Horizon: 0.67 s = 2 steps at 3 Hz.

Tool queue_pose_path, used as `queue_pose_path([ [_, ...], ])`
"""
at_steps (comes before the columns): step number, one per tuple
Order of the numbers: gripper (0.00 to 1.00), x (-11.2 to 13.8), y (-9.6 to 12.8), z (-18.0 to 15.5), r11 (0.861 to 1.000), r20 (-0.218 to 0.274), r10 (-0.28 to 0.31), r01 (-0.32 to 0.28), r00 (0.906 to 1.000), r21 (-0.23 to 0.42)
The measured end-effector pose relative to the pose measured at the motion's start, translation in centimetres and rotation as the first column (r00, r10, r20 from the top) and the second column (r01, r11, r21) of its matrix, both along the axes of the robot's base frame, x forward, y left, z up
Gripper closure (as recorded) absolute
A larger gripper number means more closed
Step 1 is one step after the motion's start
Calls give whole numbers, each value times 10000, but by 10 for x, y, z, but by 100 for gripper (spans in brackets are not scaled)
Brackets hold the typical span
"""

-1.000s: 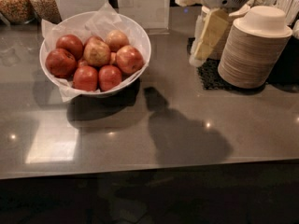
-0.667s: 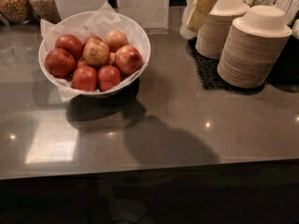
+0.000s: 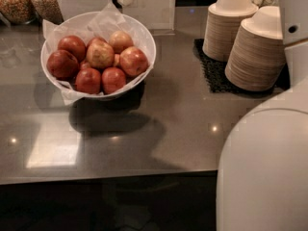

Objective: Pick apple from white bowl

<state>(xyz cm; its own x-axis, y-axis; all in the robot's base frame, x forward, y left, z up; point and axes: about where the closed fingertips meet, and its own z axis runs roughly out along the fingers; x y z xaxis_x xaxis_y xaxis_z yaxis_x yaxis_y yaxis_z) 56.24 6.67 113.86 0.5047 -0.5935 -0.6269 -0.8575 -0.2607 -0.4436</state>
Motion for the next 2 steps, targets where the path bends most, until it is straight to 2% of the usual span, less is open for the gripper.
queue_pose_path([
  [1, 0, 5, 9, 6, 9997, 164, -63, 59, 9998, 257],
  [2, 0, 20, 19, -16, 9892, -212, -1100, 1074, 9937, -1001],
])
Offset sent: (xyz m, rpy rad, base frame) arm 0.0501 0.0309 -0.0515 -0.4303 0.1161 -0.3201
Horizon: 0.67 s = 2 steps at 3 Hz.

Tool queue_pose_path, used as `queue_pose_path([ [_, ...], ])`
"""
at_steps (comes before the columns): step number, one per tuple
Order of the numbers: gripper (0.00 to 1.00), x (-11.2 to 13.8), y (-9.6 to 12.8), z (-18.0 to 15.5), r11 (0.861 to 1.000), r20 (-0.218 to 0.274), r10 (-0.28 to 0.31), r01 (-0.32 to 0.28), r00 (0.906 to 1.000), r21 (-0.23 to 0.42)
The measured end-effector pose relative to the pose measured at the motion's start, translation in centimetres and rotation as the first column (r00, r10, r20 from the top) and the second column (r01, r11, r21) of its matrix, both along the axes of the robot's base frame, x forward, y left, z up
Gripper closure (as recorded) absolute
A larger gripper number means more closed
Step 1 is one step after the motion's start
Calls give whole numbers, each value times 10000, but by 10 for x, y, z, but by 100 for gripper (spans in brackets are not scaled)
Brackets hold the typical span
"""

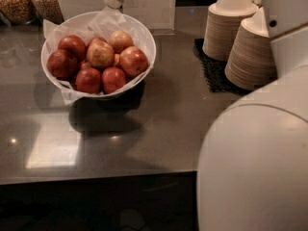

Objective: Pick apple from white bowl

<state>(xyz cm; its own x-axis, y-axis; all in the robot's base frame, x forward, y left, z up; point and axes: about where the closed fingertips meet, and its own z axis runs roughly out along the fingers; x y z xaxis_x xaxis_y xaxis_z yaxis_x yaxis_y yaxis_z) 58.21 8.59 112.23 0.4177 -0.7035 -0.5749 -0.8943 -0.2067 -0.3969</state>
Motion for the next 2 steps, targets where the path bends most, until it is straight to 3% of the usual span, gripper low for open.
queue_pose_path([
  [1, 0, 39, 27, -38, 9667, -340, -2098, 2020, 9772, -1571],
  [2, 0, 55, 32, -38, 9461, -124, -2869, 2813, 9579, -1603],
])
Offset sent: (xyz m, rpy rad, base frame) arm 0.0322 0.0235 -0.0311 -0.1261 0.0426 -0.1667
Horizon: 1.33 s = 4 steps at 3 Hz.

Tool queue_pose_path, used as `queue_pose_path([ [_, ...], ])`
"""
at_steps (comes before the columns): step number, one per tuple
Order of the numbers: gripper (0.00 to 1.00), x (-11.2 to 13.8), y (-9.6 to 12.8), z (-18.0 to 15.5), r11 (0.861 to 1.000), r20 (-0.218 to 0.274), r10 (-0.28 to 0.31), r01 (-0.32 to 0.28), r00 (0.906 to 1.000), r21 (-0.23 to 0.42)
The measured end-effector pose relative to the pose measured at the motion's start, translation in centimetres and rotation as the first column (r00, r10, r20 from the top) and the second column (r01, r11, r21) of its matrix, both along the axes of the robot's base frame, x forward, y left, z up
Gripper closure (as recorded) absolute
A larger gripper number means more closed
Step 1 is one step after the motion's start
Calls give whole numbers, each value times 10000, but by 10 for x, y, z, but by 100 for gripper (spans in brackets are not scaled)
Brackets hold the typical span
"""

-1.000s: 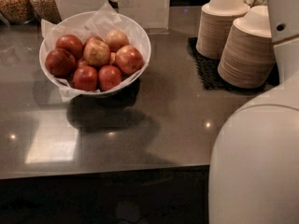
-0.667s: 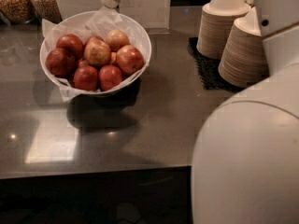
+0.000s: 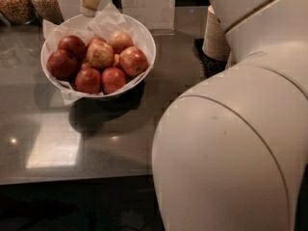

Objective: Pick apple from white bowl

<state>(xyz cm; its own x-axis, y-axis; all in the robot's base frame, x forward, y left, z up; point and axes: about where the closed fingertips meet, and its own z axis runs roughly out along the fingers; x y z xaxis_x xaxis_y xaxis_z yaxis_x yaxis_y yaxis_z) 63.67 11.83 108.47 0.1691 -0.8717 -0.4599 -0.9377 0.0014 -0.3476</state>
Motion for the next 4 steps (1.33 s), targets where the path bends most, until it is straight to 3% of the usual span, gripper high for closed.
queue_pose_path([
  [1, 0, 5, 4, -3, 9999, 78, -32, 31, 10000, 108],
  [2, 0, 13, -9, -38, 9988, -556, -406, 422, 9976, 267],
  [3, 0, 14, -27, -94, 9964, -1544, -841, 821, 9844, -190],
  [4, 0, 14, -27, -94, 9965, -1546, -839, 820, 9844, -189],
])
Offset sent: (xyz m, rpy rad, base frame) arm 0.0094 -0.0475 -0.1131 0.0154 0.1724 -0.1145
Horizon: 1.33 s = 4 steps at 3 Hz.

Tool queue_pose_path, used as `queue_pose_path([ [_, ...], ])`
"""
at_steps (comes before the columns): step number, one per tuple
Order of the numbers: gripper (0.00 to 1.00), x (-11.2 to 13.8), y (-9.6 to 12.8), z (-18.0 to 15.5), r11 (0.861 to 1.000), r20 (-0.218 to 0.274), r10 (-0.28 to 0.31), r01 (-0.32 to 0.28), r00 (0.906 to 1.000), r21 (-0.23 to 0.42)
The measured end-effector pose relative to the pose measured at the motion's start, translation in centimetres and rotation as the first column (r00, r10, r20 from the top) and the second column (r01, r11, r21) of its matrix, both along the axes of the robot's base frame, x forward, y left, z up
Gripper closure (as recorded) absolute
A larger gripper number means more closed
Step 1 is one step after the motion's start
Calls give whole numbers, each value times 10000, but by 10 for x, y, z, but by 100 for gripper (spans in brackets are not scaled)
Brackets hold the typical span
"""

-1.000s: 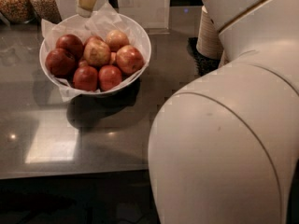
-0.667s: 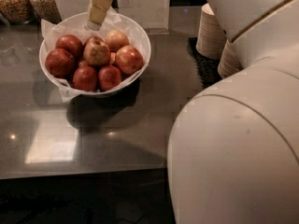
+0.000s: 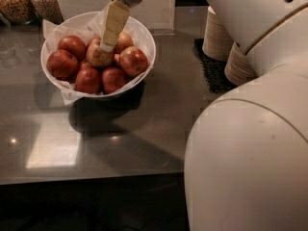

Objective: Pick apple from white bowl

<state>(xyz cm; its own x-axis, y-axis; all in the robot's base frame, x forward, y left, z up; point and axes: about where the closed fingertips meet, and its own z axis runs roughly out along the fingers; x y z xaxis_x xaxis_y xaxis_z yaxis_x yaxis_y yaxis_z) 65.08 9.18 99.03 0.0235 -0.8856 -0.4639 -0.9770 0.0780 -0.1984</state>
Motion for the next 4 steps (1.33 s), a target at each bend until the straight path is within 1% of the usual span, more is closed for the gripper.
queue_pose_path([
  [1, 0, 8, 18, -28, 9988, -372, 406, -395, 9985, 291],
  [2, 0, 10, 47, -72, 9944, -1023, 1017, -982, 9895, 391],
  [3, 0, 10, 47, -72, 9944, -1023, 1017, -982, 9895, 391],
  [4, 19, 10, 47, -72, 9944, -1023, 1017, -982, 9895, 391],
])
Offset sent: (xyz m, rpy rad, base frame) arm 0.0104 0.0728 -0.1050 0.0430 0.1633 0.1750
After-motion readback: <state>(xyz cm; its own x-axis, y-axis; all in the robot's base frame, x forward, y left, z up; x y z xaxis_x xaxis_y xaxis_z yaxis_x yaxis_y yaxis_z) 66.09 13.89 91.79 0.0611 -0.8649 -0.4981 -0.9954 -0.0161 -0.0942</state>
